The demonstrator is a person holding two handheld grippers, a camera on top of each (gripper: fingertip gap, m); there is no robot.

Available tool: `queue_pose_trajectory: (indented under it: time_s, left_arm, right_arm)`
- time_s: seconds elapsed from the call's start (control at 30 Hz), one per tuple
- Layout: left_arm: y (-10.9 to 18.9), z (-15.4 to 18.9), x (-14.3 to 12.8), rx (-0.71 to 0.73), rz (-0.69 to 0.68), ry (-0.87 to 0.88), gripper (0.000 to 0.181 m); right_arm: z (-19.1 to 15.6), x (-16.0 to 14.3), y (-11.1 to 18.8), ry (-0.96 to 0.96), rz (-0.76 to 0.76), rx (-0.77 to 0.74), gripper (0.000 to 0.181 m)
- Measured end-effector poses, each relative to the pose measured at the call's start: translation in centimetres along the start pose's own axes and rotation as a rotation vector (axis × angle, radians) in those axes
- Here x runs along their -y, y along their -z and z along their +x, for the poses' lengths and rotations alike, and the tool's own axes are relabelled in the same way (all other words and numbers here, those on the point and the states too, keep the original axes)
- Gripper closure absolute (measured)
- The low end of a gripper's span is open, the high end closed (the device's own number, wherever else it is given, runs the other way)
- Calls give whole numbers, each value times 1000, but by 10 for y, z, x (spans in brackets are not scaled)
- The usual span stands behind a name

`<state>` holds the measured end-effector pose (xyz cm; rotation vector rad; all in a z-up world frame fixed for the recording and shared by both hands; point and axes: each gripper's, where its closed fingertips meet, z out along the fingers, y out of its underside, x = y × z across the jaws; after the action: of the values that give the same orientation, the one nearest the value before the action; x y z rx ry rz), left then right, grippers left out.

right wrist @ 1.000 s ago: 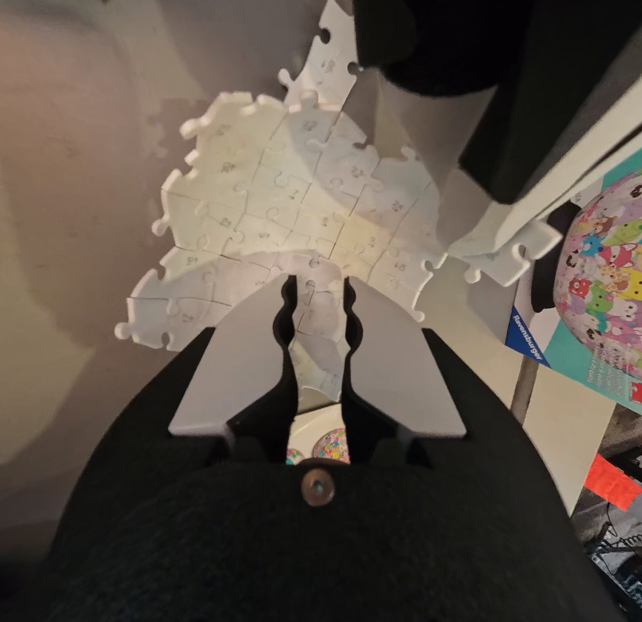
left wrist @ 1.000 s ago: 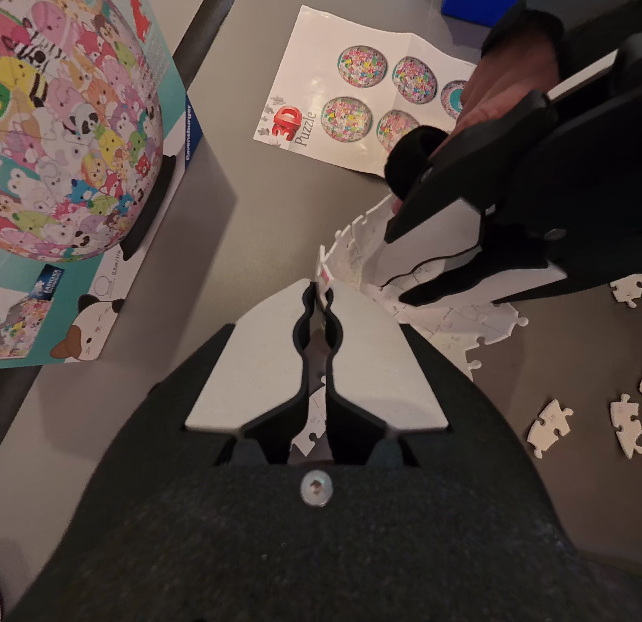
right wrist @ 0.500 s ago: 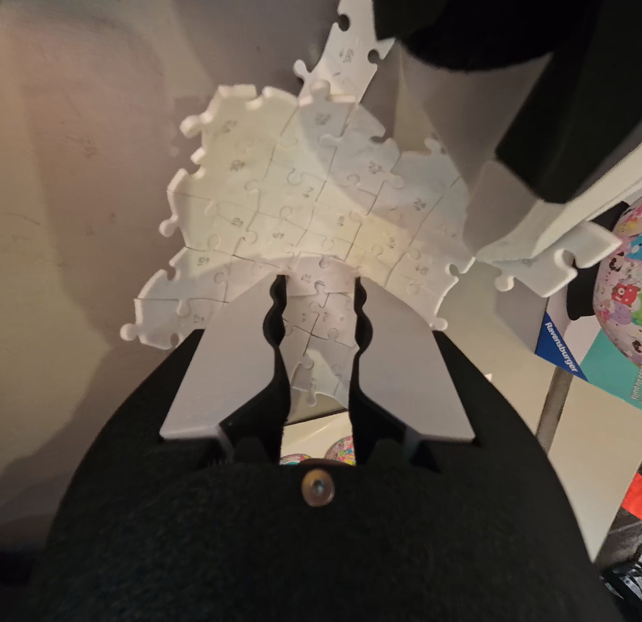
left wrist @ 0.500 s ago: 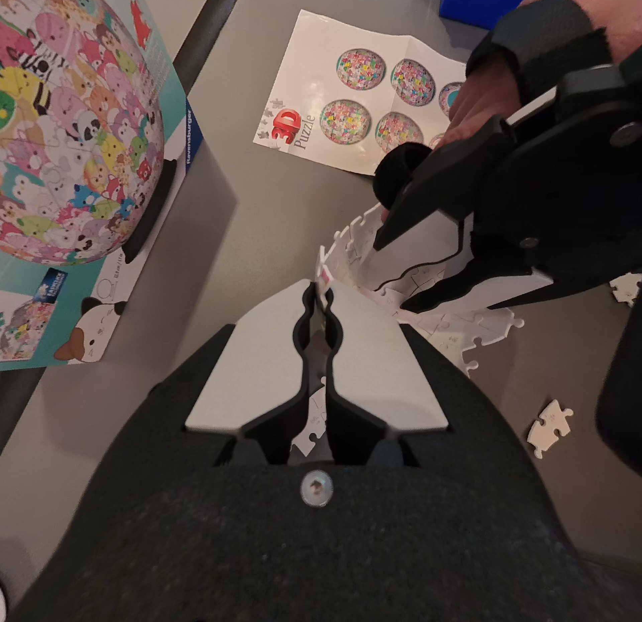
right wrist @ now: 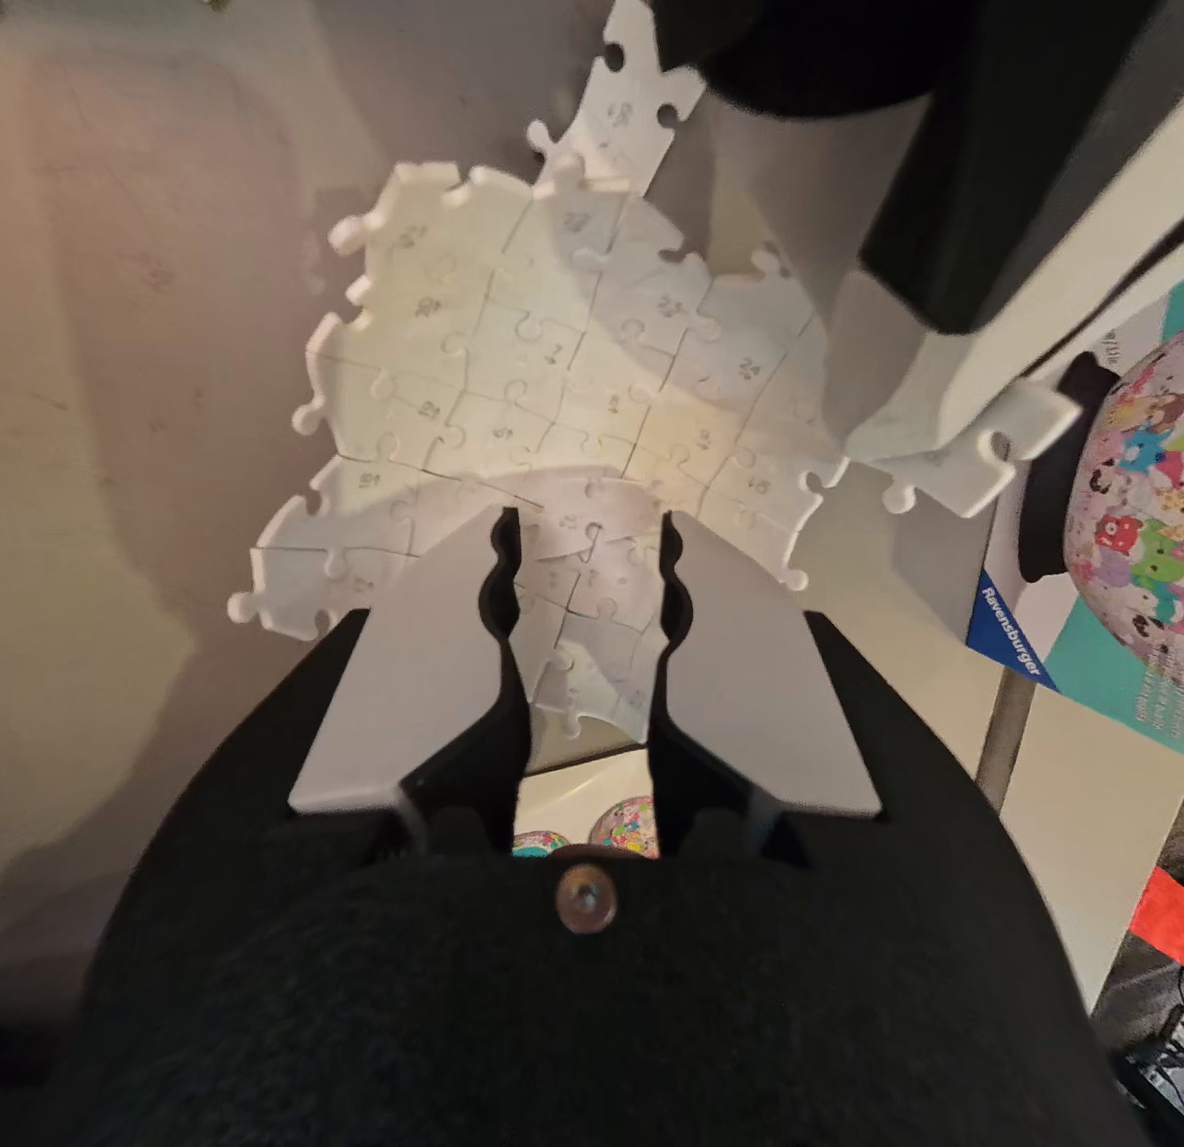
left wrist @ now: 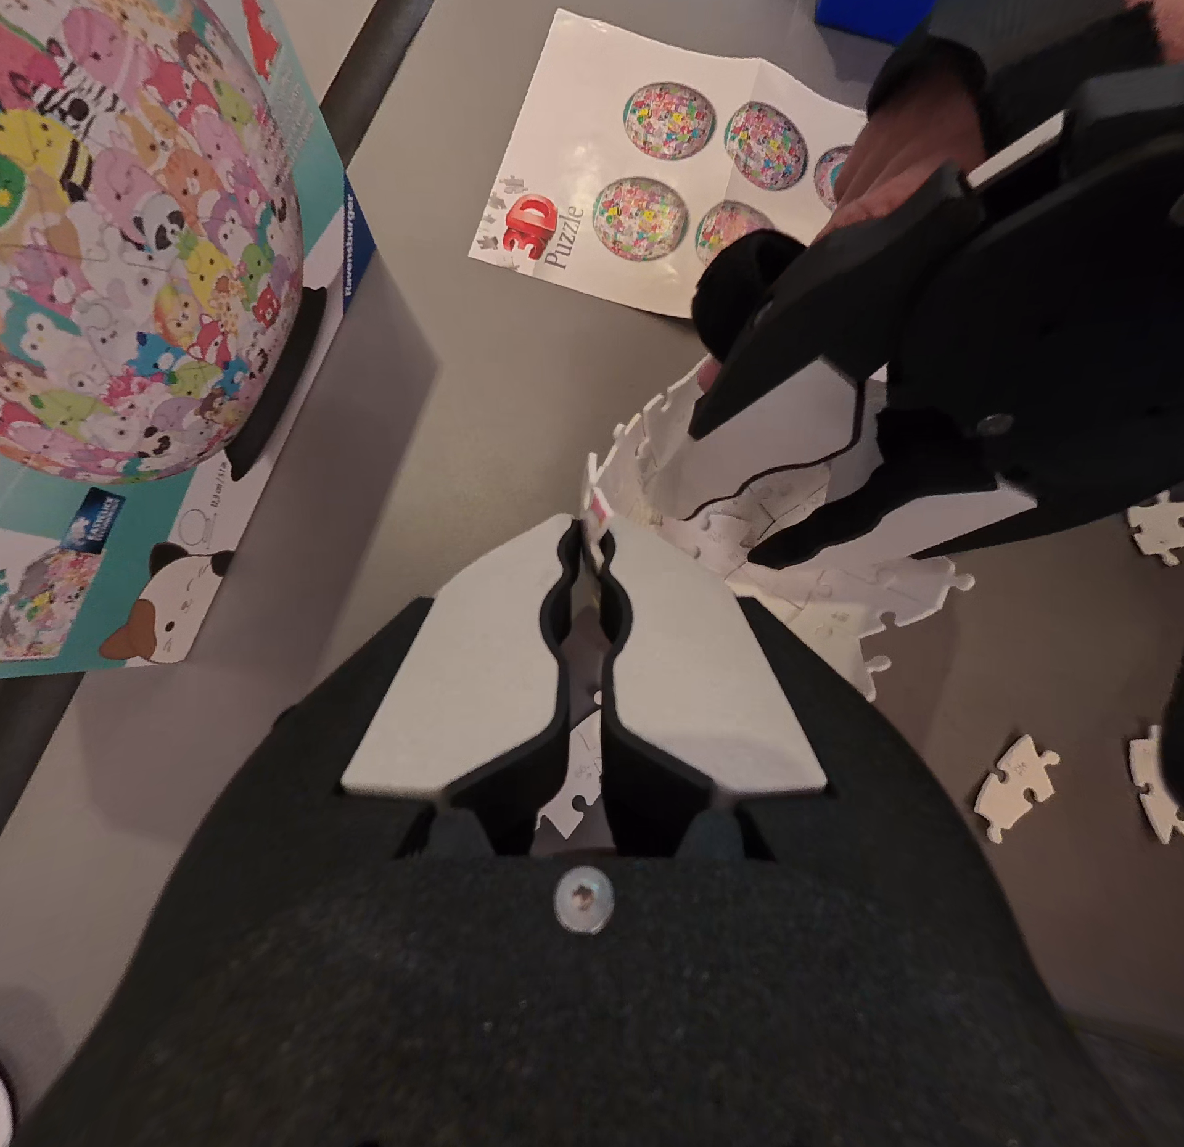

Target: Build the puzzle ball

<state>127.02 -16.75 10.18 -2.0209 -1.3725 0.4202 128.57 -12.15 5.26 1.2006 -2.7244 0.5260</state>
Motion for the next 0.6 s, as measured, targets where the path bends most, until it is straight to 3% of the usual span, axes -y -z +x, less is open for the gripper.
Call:
queue_pose_trajectory:
  time_s: [0.6]
  left_arm:
    - [0, 0, 0, -7, 1, 4, 179]
  right_arm:
    - [1, 0, -5, 28, -21, -21, 142]
